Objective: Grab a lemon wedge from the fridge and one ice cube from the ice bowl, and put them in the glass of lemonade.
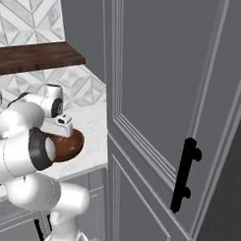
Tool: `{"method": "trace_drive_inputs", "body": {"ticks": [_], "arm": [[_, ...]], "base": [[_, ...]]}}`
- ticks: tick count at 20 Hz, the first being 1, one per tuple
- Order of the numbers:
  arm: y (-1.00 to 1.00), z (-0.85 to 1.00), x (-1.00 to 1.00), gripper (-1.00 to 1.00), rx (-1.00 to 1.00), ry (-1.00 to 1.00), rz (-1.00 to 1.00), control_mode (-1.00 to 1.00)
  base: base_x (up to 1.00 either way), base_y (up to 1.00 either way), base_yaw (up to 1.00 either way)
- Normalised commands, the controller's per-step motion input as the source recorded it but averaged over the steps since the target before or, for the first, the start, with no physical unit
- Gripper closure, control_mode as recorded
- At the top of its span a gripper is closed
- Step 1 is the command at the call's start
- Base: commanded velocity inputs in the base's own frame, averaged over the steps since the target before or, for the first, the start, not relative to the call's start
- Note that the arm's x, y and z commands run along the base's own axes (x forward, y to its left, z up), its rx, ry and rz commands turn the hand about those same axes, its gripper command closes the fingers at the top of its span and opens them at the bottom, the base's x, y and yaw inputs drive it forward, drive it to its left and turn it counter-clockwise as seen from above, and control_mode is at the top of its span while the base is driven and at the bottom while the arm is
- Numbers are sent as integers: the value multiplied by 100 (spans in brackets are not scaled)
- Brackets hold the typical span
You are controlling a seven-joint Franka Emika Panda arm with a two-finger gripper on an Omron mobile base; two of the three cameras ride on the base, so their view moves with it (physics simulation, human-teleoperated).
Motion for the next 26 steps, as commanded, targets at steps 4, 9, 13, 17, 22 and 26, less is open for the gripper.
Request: {"method": "trace_drive_inputs", "body": {"ticks": [4, 9, 13, 17, 22, 26], "arm": [[39, -67, 31, -100, -2, 0, -1, -100], [16, -37, 1, -100, 0, -3, 0, -100], [4, -36, 20, -100, 0, -9, -1, -100], [0, -35, 10, -100, 0, -3, -3, -100], [0, -20, 4, -100, 0, -2, -1, -100], [0, -3, 11, -100, 0, -7, -3, -100]], "base": [[0, 0, 0], [0, 0, 0], [0, 0, 0], [0, 0, 0], [0, 0, 0], [0, 0, 0]]}}
